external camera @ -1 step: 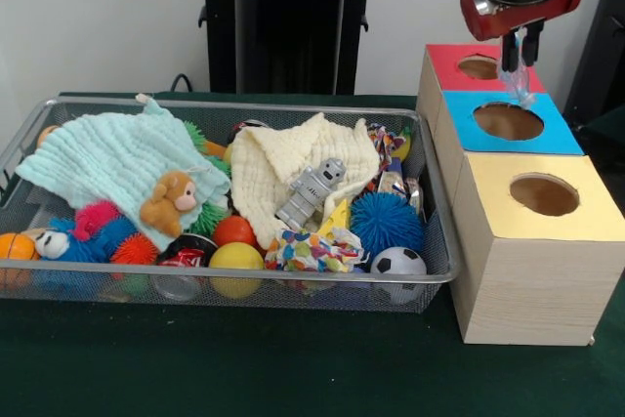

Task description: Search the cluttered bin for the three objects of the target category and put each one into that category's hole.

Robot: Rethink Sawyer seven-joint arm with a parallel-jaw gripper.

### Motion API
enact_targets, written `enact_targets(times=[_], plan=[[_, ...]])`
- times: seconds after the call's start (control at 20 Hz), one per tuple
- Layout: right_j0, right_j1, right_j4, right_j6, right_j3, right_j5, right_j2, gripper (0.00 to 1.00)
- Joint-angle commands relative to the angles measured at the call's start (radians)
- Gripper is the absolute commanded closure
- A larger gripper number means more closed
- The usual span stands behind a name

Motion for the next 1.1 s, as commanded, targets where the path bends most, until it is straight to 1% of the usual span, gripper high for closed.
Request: enact_targets(times=[0.05, 0.3, 0.55, 0.65, 0.85, 1.0, 1.1], plan=[[-0.004, 0.053, -0.043, 0.226, 0.062, -0.017, -0.015, 1.00], [-0.003, 0.072, -0.040, 0.214, 0.047, -0.088, -0.017, 1.00], [-0.007, 0.094, -0.026, 0.207, 0.030, -0.109, -0.009, 1.00], [-0.009, 0.124, -0.033, 0.206, 0.003, -0.099, -0.009, 1.00], [-0.019, 0.181, -0.031, 0.191, -0.033, -0.128, 0.003, 1.00], [-0.025, 0.208, -0.029, 0.182, -0.054, -0.125, 0.012, 1.00], [-0.027, 0.227, -0.024, 0.179, -0.061, -0.145, 0.018, 1.00]])
